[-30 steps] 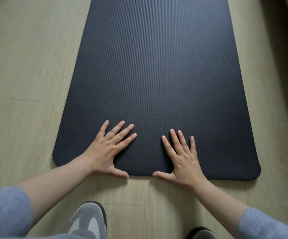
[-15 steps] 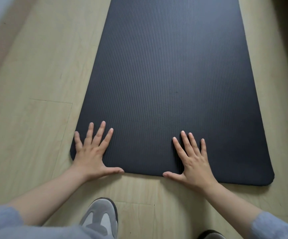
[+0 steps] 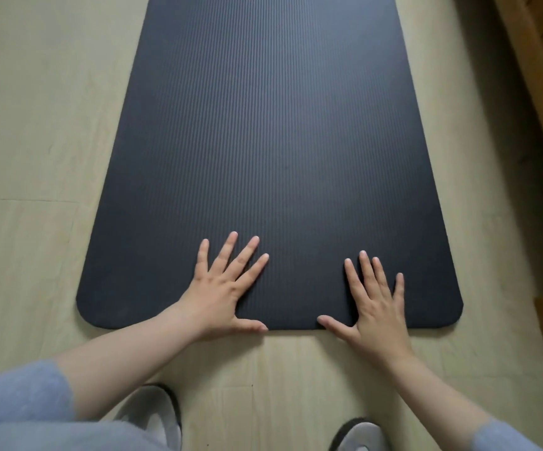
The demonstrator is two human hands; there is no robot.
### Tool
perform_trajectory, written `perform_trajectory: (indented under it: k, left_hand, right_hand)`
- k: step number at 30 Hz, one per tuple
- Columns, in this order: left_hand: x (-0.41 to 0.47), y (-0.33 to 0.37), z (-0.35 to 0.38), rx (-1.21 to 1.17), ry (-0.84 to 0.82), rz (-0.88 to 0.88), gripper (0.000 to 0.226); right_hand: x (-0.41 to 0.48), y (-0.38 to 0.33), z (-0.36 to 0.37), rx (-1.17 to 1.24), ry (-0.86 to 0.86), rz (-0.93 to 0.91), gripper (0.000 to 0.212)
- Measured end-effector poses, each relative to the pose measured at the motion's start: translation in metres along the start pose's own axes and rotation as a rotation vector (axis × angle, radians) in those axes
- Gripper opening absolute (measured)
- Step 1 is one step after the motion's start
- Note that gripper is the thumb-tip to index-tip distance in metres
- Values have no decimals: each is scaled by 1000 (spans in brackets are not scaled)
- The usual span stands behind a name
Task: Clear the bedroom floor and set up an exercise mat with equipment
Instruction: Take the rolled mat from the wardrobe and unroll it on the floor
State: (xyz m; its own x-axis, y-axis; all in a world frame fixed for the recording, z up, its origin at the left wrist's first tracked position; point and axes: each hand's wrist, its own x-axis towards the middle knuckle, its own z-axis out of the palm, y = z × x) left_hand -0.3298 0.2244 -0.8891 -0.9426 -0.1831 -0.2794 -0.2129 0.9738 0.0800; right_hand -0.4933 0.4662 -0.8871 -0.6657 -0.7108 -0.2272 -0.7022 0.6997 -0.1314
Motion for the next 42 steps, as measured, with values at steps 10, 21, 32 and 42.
perform_trajectory:
  k: [10,21,32,42]
  left_hand:
    - [2,2,-3,53,-23,0,111]
    - [0,3,-8,40,-61,-11,110]
    - [9,-11,-32,-148,56,-87,97]
    - [47,-5,-51,-159,-461,-347,153]
  right_hand:
    - [-16,56,-1,92,71,365,114]
    - [-16,59,-2,45,7,403,113]
    - [10,24,-34,188,-103,283,109]
    - [73,-28,-46,104,-456,157,135]
